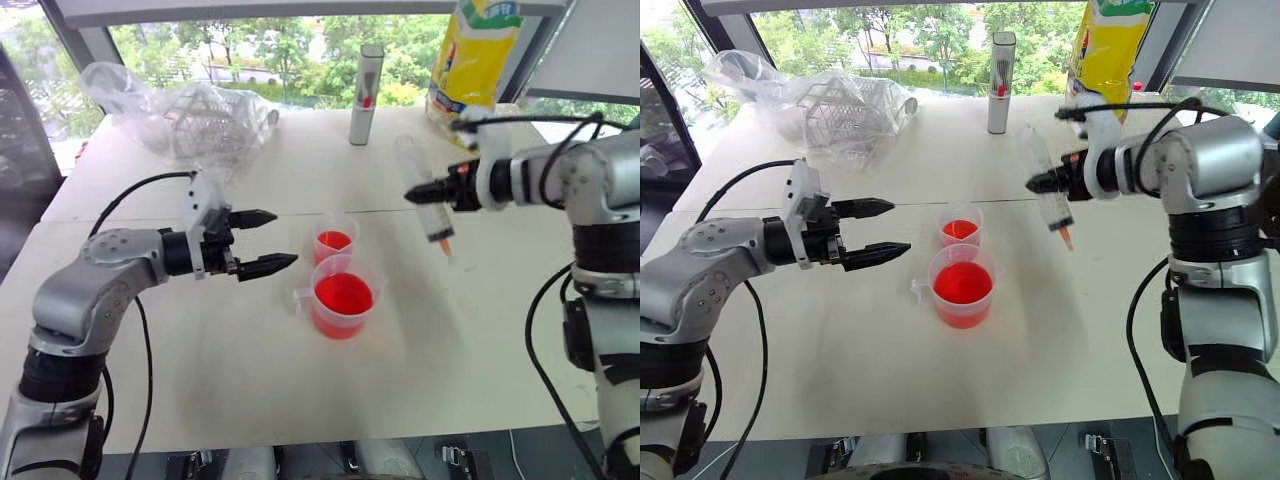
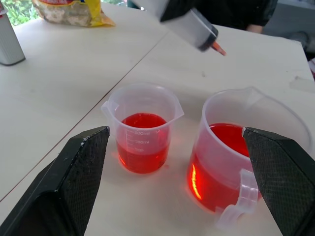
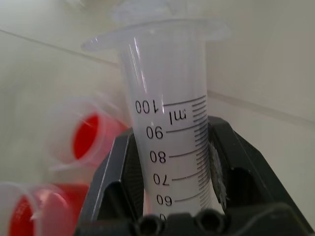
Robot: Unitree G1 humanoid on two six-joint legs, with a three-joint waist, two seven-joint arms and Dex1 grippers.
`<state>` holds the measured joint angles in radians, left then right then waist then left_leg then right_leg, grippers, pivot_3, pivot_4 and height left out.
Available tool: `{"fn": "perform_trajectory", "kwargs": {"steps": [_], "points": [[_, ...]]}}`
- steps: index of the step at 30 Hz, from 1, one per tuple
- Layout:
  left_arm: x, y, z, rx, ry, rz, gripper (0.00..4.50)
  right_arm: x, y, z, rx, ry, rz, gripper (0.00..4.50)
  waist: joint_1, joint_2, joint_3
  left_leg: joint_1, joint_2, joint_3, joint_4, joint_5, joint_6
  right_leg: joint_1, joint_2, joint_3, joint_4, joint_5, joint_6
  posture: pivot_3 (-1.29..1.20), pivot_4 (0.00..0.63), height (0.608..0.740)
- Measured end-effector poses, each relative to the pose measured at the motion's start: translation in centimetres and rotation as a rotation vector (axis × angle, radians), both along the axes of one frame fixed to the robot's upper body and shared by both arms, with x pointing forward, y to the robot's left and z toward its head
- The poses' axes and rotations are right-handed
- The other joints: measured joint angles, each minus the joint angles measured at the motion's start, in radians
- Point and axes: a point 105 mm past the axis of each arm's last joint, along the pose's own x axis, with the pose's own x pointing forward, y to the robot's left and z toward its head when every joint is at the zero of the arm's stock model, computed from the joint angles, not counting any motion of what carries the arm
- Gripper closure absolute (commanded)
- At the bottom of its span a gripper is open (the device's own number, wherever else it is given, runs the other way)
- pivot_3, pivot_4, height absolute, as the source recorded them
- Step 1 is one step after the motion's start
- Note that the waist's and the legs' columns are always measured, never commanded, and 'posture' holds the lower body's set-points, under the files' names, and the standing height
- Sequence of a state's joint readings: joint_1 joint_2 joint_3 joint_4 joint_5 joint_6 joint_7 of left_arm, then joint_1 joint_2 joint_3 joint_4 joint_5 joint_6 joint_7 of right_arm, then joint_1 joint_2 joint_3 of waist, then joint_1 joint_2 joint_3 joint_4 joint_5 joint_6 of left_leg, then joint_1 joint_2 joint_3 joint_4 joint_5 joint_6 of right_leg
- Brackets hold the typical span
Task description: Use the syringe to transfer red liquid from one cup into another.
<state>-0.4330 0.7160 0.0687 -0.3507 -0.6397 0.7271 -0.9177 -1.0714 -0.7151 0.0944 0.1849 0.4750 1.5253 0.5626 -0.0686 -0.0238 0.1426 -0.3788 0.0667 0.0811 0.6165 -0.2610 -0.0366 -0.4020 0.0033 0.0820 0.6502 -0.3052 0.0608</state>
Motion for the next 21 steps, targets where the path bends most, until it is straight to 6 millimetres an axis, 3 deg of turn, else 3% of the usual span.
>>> {"fn": "perform_trajectory", "kwargs": {"steps": [4, 12, 16, 21], "points": [[0.0, 0.0, -0.1, 0.002, -0.005, 0.003, 0.07, 0.0, -1.4, -3.0, -0.056, 0.151, -0.131, 3.11, 0.0, 0.0, 0.0, -0.01, 0.0, -0.001, 0.0, 0.0, 0.0, -0.009, 0.001, 0.0, 0.001, 0.001, 0.001, 0.0, 0.15, 0.74], [-0.1, 0.1, -0.4, 0.013, 0.0, 0.025, 0.07, 0.1, -2.6, -8.5, -0.086, 0.325, -0.316, 3.11, 0.001, 0.0, -0.001, -0.01, 0.0, -0.001, 0.001, 0.0, 0.0, -0.009, 0.002, -0.001, 0.0, 0.001, 0.001, 0.0, 0.15, 0.74], [-0.4, -0.1, -0.2, 0.021, -0.006, 0.02, 0.07, 0.3, -2.6, -8.8, -0.041, 0.336, -0.366, 3.11, -0.001, 0.0, -0.001, -0.009, 0.0, -0.001, 0.002, 0.0, 0.0, -0.007, 0.002, -0.001, 0.0, 0.001, 0.001, 0.0, 0.15, 0.74], [-0.4, -0.1, -0.3, 0.019, 0.01, 0.024, 0.0, 0.6, -1.7, -8.8, -0.019, 0.325, -0.375, 0.7, -0.003, 0.0, -0.002, -0.006, 0.0, -0.002, 0.003, 0.0, -0.001, -0.004, 0.003, -0.001, 0.001, 0.001, 0.001, 0.0, 0.15, 0.74]]}}
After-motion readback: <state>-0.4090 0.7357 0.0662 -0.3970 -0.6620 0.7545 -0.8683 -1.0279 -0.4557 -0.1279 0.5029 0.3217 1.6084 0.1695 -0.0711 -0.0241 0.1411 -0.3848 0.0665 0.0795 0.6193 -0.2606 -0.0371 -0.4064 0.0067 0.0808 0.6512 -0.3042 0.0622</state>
